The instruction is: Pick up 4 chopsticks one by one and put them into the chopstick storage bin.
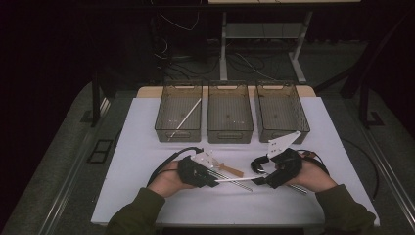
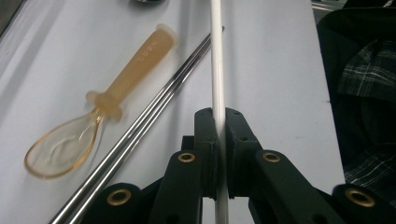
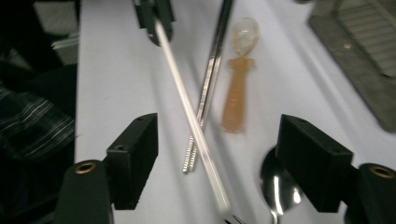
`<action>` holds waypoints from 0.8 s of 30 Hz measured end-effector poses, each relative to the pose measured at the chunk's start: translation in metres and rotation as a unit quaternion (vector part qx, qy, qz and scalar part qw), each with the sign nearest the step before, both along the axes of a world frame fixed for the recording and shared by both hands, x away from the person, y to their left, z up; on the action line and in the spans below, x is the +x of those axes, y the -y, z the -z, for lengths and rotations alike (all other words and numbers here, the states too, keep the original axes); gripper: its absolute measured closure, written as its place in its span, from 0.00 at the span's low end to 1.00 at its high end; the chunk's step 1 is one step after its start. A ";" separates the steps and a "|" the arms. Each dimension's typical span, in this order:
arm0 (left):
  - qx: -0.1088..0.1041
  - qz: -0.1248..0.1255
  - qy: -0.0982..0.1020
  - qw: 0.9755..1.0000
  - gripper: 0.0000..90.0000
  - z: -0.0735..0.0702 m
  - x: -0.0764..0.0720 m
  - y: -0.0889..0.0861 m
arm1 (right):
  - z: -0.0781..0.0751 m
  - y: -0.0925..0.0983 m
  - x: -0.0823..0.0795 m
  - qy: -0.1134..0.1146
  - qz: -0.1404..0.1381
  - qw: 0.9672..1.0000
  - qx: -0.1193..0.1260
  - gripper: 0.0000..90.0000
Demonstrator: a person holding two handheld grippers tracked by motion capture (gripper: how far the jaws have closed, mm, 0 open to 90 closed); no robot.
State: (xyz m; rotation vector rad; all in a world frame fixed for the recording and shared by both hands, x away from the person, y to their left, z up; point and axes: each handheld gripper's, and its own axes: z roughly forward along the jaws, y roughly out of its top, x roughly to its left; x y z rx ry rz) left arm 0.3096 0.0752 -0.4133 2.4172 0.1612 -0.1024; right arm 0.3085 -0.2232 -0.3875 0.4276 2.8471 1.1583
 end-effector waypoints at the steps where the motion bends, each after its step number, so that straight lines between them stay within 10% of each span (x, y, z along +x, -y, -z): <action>1: -0.002 -0.005 -0.002 1.000 0.94 0.000 0.000 -0.001 | 0.001 0.003 -0.001 -0.002 0.023 1.000 0.007 0.32; 16: 0.001 -0.068 0.009 0.998 0.94 -0.005 0.009 -0.028 | 0.023 0.053 -0.013 0.001 0.198 0.977 0.075 0.20; 24: -0.013 -0.124 0.011 0.992 0.94 -0.012 0.015 -0.041 | 0.032 0.065 -0.023 0.016 0.250 0.964 0.084 0.20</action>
